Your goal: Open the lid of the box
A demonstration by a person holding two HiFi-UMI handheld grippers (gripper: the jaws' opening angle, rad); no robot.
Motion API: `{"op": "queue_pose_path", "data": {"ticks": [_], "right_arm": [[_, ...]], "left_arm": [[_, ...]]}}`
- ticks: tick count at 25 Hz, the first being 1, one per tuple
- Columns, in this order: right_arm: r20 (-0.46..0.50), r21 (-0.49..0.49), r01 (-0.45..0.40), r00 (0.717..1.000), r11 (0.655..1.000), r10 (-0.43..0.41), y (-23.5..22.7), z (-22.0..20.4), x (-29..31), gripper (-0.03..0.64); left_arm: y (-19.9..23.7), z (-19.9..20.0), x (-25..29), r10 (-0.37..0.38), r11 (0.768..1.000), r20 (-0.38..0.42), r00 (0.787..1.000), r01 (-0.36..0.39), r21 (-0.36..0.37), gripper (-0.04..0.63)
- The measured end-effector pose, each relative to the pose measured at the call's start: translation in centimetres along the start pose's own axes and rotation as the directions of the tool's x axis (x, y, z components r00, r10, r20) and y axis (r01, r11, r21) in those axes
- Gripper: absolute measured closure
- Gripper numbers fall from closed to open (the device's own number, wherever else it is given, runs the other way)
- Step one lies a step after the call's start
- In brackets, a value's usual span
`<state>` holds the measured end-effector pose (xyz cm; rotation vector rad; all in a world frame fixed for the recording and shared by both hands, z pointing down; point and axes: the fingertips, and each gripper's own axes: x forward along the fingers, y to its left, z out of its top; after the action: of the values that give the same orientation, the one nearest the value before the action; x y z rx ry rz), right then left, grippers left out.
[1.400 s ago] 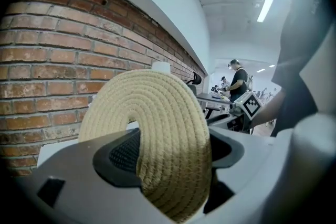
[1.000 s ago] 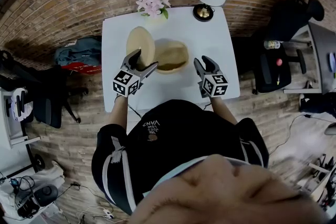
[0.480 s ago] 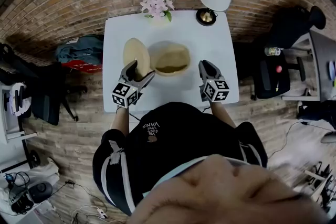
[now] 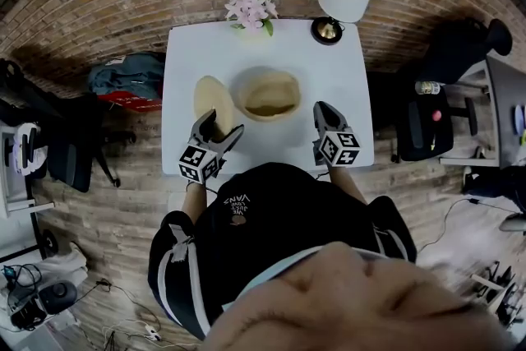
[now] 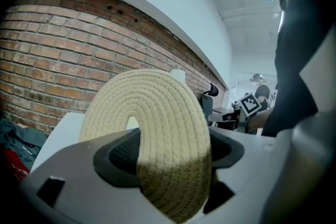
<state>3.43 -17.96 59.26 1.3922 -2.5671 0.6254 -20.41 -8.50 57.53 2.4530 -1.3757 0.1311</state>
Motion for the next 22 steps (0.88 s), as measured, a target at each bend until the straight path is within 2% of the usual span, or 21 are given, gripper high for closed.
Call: {"op": "queue_pose_path", "data": {"ticks": [10,22], "right_arm": [[-0.031,0.021,0.000,1.000,1.000,0.001,0.7,-1.5,-0.5,0.606],[-0.051,-0.011,0.006,0.999,1.000,-0.006,1.5,-1.7,-0.7,0.612]], "left_arm": [[-1.6,-1.0,-0.8,-0.011,1.000,0.029,1.000,0.012,-0.021,0.225],[-2.3,-0.2,-1.0,-0.045,0.999,0.030,0.999,0.045,0.001,0.225]]}}
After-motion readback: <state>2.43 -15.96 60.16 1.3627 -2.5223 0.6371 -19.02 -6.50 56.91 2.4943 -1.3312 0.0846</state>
